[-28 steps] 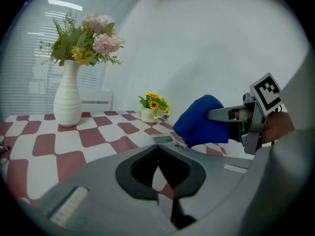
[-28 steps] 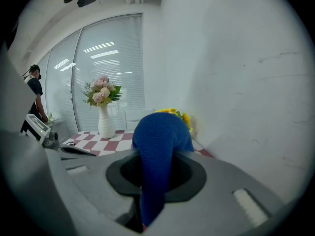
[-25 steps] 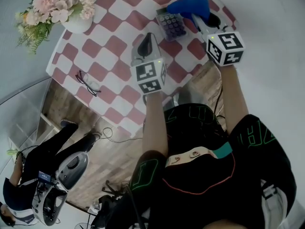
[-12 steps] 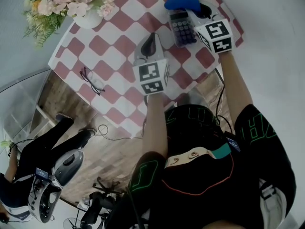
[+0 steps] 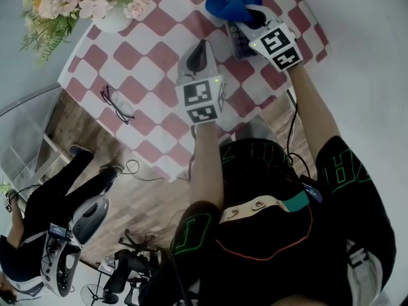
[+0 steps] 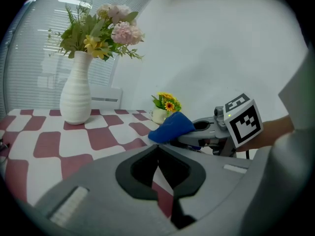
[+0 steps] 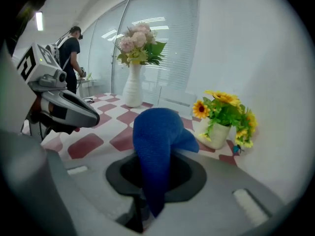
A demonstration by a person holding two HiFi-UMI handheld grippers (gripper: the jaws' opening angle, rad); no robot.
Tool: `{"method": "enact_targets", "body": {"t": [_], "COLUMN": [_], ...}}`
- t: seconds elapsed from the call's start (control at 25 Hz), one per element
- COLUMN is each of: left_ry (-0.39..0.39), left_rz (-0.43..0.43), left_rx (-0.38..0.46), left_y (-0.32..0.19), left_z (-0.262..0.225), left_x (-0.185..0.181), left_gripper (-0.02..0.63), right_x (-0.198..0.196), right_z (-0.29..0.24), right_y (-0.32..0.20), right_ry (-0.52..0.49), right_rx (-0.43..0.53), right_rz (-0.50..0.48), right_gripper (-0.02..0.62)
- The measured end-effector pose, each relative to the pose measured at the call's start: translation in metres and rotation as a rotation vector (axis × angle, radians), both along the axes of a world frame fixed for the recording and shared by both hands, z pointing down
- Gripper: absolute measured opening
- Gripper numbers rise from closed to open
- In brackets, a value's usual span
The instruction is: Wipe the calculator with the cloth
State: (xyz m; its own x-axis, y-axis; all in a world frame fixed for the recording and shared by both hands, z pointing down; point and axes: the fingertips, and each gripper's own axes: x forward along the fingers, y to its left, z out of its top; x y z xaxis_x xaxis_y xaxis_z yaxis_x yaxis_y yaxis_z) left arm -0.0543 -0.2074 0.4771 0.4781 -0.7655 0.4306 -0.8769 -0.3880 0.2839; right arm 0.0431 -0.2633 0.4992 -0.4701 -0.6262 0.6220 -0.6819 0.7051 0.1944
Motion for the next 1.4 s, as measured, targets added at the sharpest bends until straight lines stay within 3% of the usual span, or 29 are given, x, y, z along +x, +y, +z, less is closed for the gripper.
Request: {"method": "enact_targets", "body": {"t": [0.2, 0.4, 1.4], "left_ry": [-0.005, -0.008, -0.028], "left_rz": [-0.007, -0.016, -0.125], "left_rx": [-0.011, -0.013, 0.0], "left_y": [0.007, 0.013, 0.052], "left_z": [0.004, 0.004, -0.003], "left_x": [0.005, 0.014, 0.026], "left_gripper": [0.011, 0.011, 0.011], "right_x": [-0.002, -0.005, 0.0], "right_z": [0.001, 0.004, 0.001], "right_y": [0.019, 0.039, 0.105], "right_ry": [-0.063, -0.023, -0.096], "right_rx": [-0.033, -0.035, -0.071], "right_rz": [-0.046, -0.139, -0.227], "right_gripper": [0.078, 0.08, 0.081]}}
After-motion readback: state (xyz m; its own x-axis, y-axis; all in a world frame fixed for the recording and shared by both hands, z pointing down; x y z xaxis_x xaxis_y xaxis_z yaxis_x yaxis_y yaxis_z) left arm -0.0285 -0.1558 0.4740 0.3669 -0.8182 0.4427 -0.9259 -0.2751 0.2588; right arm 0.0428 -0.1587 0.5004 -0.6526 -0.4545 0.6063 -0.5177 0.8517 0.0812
